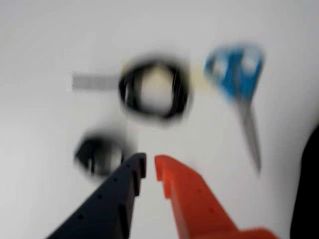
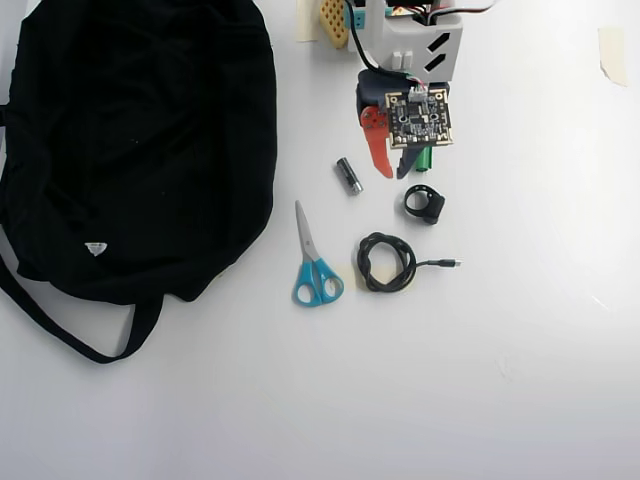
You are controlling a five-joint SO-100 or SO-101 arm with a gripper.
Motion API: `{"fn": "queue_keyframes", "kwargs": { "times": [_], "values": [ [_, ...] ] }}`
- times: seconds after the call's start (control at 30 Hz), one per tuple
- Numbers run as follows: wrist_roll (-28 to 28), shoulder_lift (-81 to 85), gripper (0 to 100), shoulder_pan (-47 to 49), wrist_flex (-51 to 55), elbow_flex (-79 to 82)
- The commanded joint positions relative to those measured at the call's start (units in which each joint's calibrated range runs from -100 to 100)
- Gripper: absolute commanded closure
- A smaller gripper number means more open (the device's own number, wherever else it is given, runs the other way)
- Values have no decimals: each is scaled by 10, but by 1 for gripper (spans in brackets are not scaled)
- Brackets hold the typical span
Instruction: Put the green marker into the black bag
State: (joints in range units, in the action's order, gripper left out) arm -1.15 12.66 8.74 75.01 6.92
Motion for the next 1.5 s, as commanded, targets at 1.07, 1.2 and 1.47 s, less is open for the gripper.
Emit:
{"fn": "queue_keyframes", "kwargs": {
  "times": [1.07,1.2,1.47],
  "values": [
    [3,8,98,9,178,-23],
    [3,7,98,11,172,-6],
    [-3,9,97,28,177,12]
  ]
}}
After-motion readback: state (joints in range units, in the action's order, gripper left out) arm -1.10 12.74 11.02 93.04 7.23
